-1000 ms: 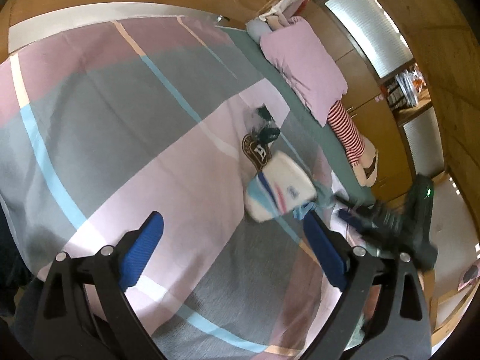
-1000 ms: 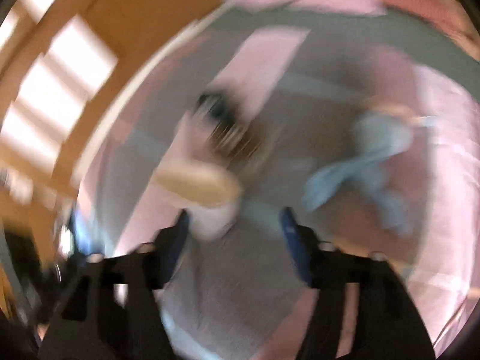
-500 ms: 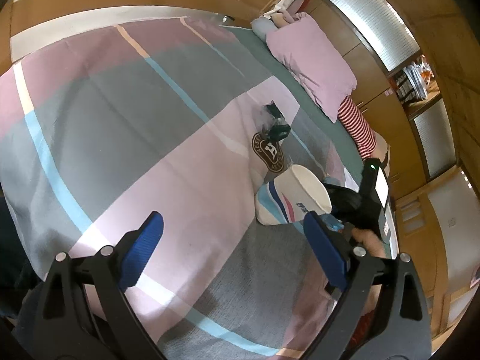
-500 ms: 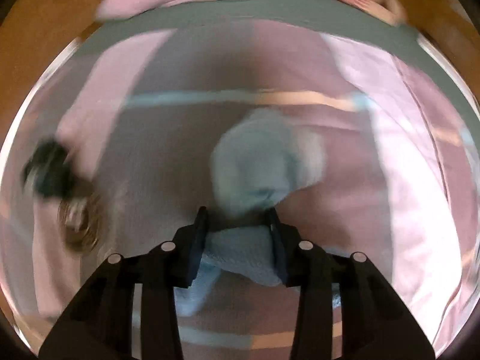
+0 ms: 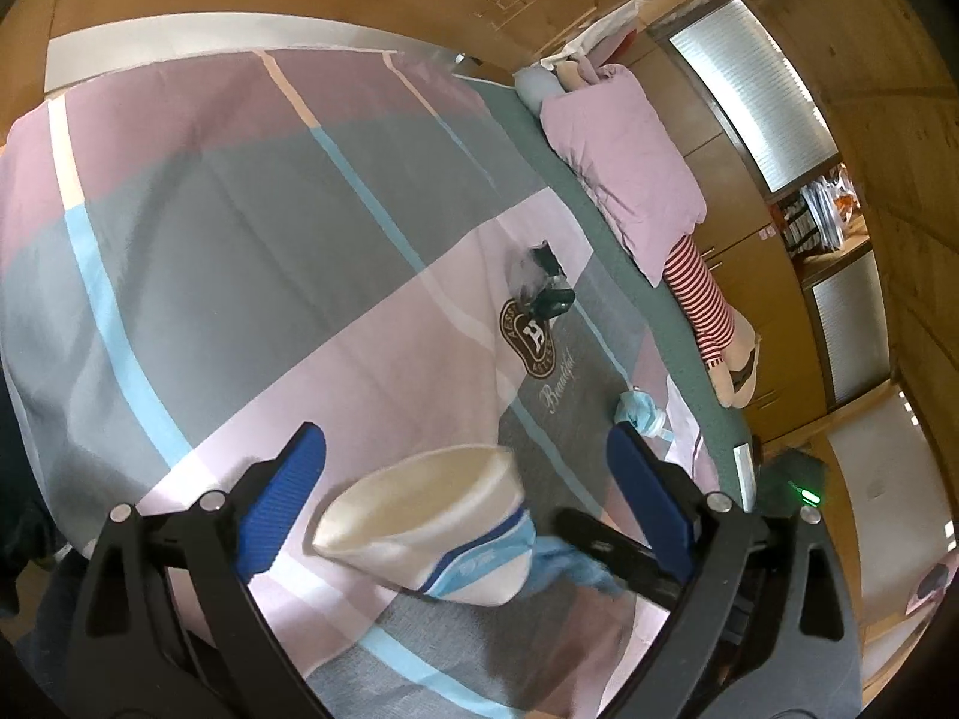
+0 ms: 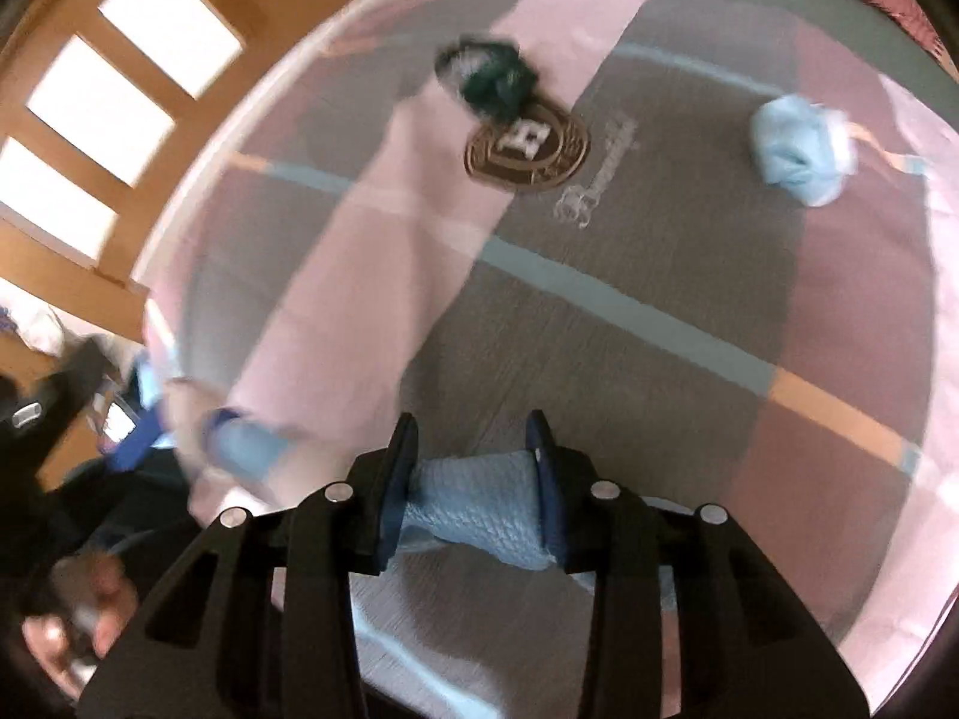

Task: Collect trash

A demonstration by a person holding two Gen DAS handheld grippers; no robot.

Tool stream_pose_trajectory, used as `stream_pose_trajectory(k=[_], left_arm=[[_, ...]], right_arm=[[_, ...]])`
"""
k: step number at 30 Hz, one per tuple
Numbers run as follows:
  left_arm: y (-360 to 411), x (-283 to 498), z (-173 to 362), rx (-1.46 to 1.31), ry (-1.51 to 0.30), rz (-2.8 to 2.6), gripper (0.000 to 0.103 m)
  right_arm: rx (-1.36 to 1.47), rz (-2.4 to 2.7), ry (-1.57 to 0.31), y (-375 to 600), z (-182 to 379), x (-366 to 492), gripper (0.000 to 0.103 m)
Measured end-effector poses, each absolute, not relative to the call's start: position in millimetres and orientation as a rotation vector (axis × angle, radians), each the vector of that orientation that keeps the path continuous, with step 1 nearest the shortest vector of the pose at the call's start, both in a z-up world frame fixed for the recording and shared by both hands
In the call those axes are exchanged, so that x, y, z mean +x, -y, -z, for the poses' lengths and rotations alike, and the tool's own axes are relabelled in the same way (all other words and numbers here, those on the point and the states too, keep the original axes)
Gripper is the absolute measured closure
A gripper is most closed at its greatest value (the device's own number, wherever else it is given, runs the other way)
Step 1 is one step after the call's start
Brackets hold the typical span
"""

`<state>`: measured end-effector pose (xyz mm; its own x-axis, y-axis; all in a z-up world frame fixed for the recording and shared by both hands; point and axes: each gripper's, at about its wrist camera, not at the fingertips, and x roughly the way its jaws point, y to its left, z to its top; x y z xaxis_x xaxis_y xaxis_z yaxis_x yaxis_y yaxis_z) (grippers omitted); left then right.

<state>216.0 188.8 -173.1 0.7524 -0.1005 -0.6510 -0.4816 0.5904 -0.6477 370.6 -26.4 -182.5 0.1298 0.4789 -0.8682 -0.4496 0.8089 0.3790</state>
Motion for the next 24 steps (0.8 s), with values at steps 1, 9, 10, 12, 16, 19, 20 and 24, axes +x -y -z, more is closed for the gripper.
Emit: stream_pose_trajectory(k=[1,9,10,12,16,19,20,24], left_arm=[[-188.5,216.3,173.5,-0.931,-0.708,-0.245,0.008],[-185.0,221.3,179.6,-0.93,-0.75,-0.246,0.007],[-184.1,221.5,180.3,-0.928,-0.753,-0.247,0.007],[-182.9,221.8,181.5,-0.925,-0.759,-0.254,0.007],[-182.4,222.2,183.0,-0.917,-0.77,-0.29,0.006],[-185.9,222.5,184.3,-0.917,-0.77,-0.323,0.005],[-187.9,223.0,185.0,-0.92,-0.77,-0.331,0.004],[-201.0,225.9,194.9,-0.985,-0.797,-0.375,0.004]], right_arm=[[0.081,-0.65,-1.253,40.9,175.1,370.5,0.051],[0.339,-0.343,-1.134,109.9,168.6,396.1,0.035],[0.347,-0.32,-1.136,114.1,171.6,405.1,0.035],[0.334,-0.255,-1.126,114.4,174.2,415.7,0.035],[0.323,-0.17,-1.082,99.3,185.4,454.8,0.028],[0.262,-0.082,-1.037,79.0,198.5,492.2,0.027],[0.23,-0.055,-1.02,72.7,202.3,504.2,0.027],[0.094,-0.049,-1.028,47.7,218.4,531.2,0.033]])
